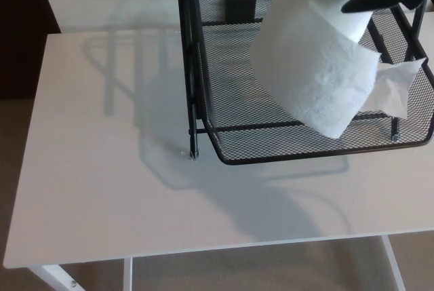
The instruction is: The robot walks towards a desk on which a file tray is kept in the middle and a toilet paper roll is kept on its right. The robot uses its right hand to hook on finger in the gap of the roll and grabs it, lifts it and places it on the tray.
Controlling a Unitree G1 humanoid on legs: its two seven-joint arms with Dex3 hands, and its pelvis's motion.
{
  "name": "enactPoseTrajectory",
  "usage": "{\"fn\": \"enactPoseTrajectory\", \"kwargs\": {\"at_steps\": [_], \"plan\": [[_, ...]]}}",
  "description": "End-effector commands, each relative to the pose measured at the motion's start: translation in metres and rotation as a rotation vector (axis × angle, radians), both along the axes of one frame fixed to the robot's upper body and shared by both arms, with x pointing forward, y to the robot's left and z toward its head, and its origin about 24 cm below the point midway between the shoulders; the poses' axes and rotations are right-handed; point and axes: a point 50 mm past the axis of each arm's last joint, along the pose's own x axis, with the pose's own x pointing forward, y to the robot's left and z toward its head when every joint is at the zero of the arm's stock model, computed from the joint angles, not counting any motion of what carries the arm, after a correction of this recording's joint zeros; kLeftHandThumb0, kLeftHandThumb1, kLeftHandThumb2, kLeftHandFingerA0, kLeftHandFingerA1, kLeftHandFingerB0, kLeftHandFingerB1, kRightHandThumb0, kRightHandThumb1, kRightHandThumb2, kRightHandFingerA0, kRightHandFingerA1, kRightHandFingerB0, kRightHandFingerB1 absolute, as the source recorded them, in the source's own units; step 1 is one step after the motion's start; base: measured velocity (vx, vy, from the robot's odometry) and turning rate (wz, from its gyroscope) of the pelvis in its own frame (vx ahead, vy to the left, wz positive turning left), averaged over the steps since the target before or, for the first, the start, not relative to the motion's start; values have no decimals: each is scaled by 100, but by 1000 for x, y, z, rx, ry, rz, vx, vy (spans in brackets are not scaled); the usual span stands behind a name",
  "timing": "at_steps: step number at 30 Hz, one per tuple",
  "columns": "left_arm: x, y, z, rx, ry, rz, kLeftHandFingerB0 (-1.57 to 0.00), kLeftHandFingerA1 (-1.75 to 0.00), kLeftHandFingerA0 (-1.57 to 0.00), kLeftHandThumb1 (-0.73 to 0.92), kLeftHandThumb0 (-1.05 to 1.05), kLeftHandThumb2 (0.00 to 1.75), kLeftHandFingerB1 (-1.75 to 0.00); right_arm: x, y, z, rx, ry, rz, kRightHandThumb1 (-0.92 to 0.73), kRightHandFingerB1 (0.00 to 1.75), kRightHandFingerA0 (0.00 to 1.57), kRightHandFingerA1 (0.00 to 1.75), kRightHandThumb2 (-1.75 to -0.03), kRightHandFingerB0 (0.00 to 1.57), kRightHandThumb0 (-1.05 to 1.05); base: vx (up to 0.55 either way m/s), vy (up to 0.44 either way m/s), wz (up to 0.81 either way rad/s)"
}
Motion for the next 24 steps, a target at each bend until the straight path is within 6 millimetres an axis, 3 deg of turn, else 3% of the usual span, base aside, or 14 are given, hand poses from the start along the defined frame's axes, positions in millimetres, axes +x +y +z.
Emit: {"fn": "enactPoseTrajectory", "kwargs": {"at_steps": [1, 5, 6, 10, 11, 12, 13, 14, 15, 16, 17, 21, 22, 24], "plan": [[1, 5, 7, 34, -6, -21, -28, -67, -47, 75, -93, 115, -60, -2, -7, -22, 17, 84, -39, -84, 38, 39, 62, -66, 54, -76, 0, 0, 0], [-1, 3, 4, 24, 9, -35, -28, -68, -47, 74, -92, 115, -61, 0, -13, -29, -10, 79, -41, -87, 37, 45, 62, -66, 50, -78, 0, 0, 0], [-4, 4, 6, 25, 9, -38, -26, -64, -48, 92, -92, 72, -56, -1, -10, -34, -74, 134, -32, -83, 38, 40, 68, -66, 48, -81, 0, 0, 0], [-1, 4, 6, 26, 0, -35, -27, -64, -50, 92, -91, 71, -56, 2, -13, -27, 49, 97, -65, -81, 40, 45, 73, -65, 52, -71, 0, 0, 0], [-3, 4, 6, 27, 7, -36, -28, -68, -47, 74, -89, 114, -61, 3, -15, -23, 96, 32, -63, -79, 46, 56, 130, -65, 51, -72, 0, 0, 0], [-4, 4, 4, 31, 13, -35, -29, -62, -46, 92, -94, 72, -55, 4, -20, -16, 57, -39, -56, -68, 53, 53, 88, -105, 35, -75, 0, 0, 0], [-4, 4, 4, 31, 14, -35, -29, -62, -46, 92, -94, 72, -55, 4, -20, -16, 57, -40, -55, -68, 53, 53, 88, -105, 35, -75, 0, 0, 0], [-7, 3, 3, 25, 18, -29, -28, -63, -49, 92, -91, 71, -55, 4, -17, -21, 10, 41, -70, -84, 36, 42, 64, -65, 37, -77, 0, 0, 0], [-8, 4, 3, 23, 18, -26, -27, -65, -49, 92, -91, 72, -56, 2, -12, -30, -69, 149, -66, -79, 36, 41, 63, -64, 42, -80, 0, 0, 0], [-9, 4, 4, 23, 17, -26, -27, -65, -49, 92, -91, 72, -56, 1, -10, -33, -95, 181, -63, -79, 36, 41, 63, -64, 42, -80, 0, 0, 0], [-9, 4, 4, 23, 15, -22, -28, -69, -49, 74, -89, 114, -60, 1, -10, -32, -53, 160, -57, -75, 38, 48, 72, -63, 46, -75, 0, 0, 0], [-13, 3, 2, 32, 40, -30, -29, -68, -47, 74, -90, 115, -61, 7, -23, -10, 147, 7, -84, -82, 34, 44, 87, -64, 37, -70, 0, 0, 0], [-13, 4, 1, 26, 40, -19, -28, -65, -50, 92, -91, 72, -56, 8, -25, -3, 156, -32, -98, -82, 34, 38, 69, -65, 40, -72, 0, 0, 0], [-18, 4, 2, 28, 46, -22, -29, -63, -48, 92, -91, 70, -56, 10, -26, 1, 181, -89, -80, -82, 36, 65, 116, -65, 41, -77, 0, 0, 0]]}}
